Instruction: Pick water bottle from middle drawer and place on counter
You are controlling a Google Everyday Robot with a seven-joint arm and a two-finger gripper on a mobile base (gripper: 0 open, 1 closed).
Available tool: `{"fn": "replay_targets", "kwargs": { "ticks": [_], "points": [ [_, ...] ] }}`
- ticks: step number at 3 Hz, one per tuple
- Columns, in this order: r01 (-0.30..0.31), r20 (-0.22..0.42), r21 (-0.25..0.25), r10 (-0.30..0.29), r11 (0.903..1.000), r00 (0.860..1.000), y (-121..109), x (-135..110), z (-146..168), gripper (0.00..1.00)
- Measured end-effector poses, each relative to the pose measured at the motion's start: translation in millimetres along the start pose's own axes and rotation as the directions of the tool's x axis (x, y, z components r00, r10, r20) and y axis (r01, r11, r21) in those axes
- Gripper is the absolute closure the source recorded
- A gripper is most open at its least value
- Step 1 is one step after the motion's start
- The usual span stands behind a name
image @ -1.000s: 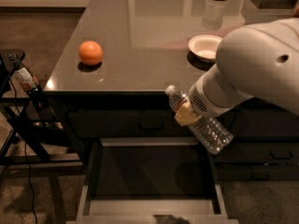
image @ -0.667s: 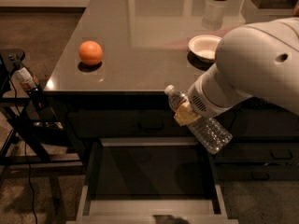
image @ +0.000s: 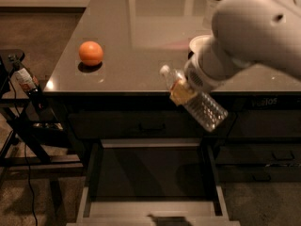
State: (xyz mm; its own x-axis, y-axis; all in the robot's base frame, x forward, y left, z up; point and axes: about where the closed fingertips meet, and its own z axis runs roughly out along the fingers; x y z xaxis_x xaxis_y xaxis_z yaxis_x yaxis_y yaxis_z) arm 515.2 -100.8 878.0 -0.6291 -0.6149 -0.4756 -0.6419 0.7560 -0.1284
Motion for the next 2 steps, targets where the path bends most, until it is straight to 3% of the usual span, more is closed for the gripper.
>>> {"fn": "replay_targets", "kwargs": {
  "ticks": [1,2],
  "points": [
    [0.055,0.028,0.012,-0.055,0.9984,0.998,-15.9,-50.9,-17.5,1.0],
    [0.055,0.027,0.012,-0.055,0.9984,0.998,-15.9,-51.0,-17.4,1.0]
  ]
}}
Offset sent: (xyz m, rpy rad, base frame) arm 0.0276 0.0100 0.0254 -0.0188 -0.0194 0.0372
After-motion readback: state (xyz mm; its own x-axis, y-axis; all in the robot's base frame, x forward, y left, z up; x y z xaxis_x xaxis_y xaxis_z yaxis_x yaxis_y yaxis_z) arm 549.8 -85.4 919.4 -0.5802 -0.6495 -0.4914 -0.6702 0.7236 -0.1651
